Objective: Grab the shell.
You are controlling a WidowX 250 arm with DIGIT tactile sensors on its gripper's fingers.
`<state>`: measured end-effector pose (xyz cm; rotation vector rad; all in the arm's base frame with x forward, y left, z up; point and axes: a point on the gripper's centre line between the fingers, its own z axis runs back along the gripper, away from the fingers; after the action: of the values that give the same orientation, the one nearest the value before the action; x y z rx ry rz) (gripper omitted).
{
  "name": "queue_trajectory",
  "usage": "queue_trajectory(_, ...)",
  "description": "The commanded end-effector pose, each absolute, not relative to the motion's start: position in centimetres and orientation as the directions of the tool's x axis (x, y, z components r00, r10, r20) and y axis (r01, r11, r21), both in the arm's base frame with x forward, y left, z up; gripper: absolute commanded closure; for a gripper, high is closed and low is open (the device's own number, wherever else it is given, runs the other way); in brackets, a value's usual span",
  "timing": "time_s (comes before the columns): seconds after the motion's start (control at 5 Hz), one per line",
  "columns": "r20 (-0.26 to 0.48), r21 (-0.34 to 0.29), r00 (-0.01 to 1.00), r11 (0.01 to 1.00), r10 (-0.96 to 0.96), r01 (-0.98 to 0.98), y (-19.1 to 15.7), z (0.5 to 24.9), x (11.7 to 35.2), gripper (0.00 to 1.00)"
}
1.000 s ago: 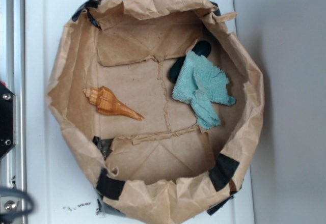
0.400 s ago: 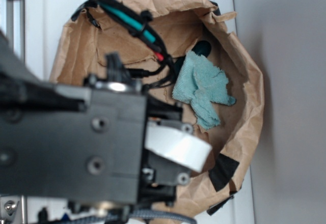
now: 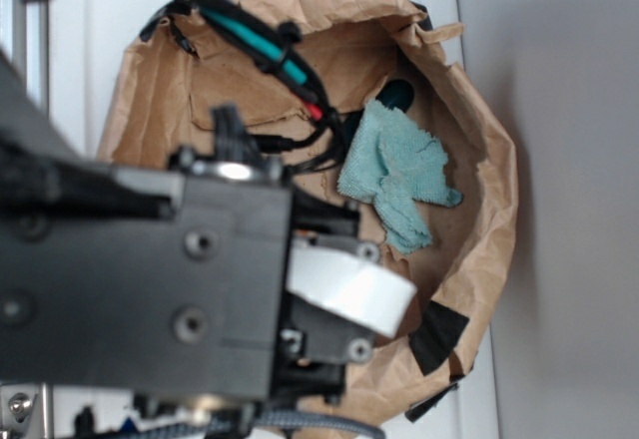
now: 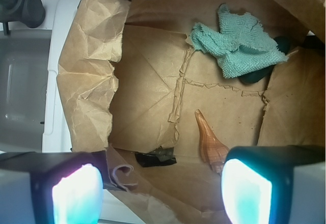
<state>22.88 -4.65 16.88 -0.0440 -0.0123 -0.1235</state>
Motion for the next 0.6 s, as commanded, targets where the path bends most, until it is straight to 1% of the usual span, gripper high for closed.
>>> queue_trajectory(0.0,-0.004,-0.106,0.98,0.975,-0.199,0.198,-0.1,16.0,25.1,0.0)
queue_trajectory(0.2,-0.004,-0.105,0.967,0.961,-0.256,0.254,2.4,15.2,25.4,0.0)
queue_trajectory(0.4,0.012,-0.091,0.953,0.949,-0.301,0.301,3.1,14.1,24.2,0.0)
